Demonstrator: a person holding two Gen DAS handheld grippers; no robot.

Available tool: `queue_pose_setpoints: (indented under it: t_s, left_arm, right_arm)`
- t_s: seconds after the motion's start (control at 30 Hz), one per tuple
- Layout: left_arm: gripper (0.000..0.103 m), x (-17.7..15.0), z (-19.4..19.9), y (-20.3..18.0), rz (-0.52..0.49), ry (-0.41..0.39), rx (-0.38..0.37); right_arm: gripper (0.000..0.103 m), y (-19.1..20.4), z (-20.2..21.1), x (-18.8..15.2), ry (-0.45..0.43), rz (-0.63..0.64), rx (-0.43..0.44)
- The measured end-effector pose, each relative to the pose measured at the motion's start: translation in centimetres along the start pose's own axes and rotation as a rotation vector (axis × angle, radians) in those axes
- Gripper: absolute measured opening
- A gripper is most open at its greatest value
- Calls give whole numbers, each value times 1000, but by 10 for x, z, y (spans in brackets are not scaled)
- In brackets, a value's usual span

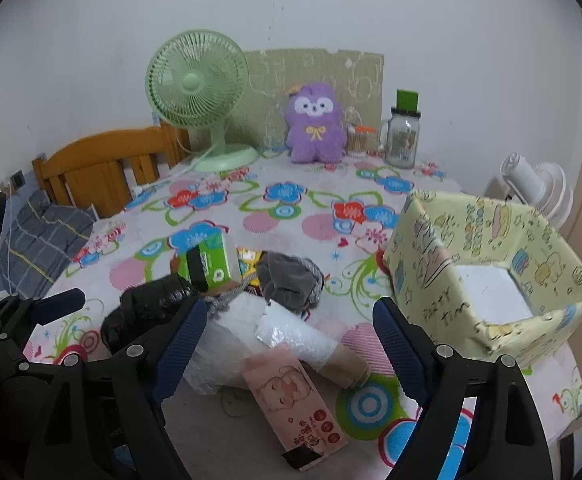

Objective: Organize soft objects
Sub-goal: 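Move left tool toward black bundle while right tool approaches white roll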

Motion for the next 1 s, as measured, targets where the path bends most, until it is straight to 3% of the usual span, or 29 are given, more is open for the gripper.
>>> queue_pose_setpoints:
  t_s: [0.7, 0.83, 0.9, 0.93, 1.0]
  left_arm:
    - [90, -7, -42, 10, 0, 68, 13]
    - [77, -7, -42, 3, -2, 68, -20]
    - [69, -6, -41, -1, 9, 67, -43]
    - [59, -7, -42, -2, 38, 82, -71]
    - [58, -8, -47, -1, 127, 119, -120]
  right_arm:
    - [83, -18, -60, -34, 169, -82, -15]
    - [75, -19, -70, -39, 203, -118, -4]
    - [64, -20, -75, -43, 221, -143, 7]
    - [64, -20, -76, -45, 229, -155, 11]
    - [59, -18, -80, -51, 252, -114, -2]
Point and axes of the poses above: each gripper's, at about its wrist camera, not at the fingertips, and z roughly against the way its jaws point, y to its left, x to its top, the point moved 10 cm from there along -z, roughly the way its jaws point, and after that the axes turned 7 degrees about -y, right-handed, at the moved point
